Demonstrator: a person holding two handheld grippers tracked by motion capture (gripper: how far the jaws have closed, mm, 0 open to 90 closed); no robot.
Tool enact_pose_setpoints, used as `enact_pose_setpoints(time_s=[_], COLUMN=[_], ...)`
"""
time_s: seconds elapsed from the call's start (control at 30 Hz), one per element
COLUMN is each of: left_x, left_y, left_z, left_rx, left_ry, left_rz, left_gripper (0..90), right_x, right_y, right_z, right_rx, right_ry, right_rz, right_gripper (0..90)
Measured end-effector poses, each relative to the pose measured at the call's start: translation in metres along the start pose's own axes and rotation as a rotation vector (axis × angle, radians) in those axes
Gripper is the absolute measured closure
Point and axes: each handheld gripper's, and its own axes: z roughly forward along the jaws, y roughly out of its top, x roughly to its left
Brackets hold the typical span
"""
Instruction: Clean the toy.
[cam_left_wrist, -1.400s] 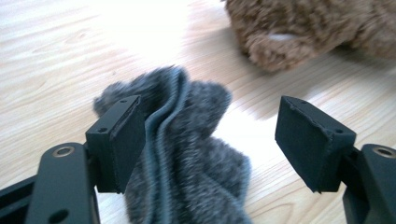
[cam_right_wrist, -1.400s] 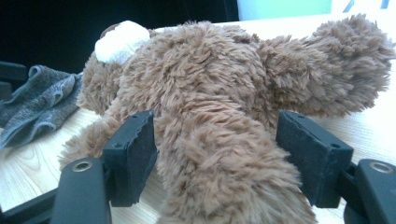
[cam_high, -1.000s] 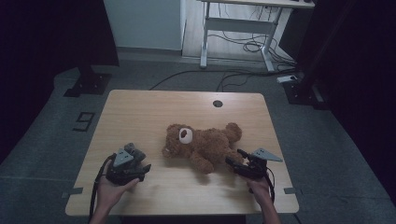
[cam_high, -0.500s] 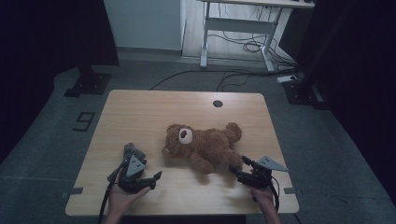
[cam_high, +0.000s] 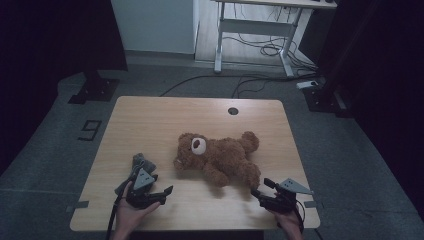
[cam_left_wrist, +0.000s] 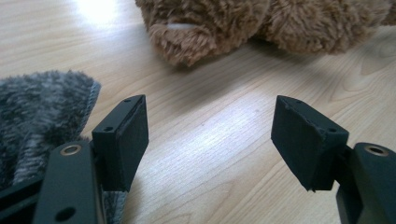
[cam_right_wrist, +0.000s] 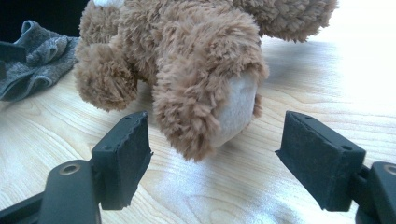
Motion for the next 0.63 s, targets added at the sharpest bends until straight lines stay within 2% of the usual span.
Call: enact_pose_setpoints(time_s=[0.17, 0.63], left_x=[0.0048, 0.0061], left_y=[-0.0024, 0.0005], left_z=[0.0019, -0.0034], left_rx=[0.009, -0.01], left_ry=[-0.001, -0.002], left_rz=[-0.037, -0.04], left_gripper=[28.0, 27.9], right_x=[0.0006, -0.0012], right_y=[-0.0003, 0.0014], right_z=[0.0026, 0.0014], right_rx=[0.017, 0.009], right_ry=[0.003, 0.003], right_rz=[-0.01, -0.013], right_gripper=[23.5, 22.0])
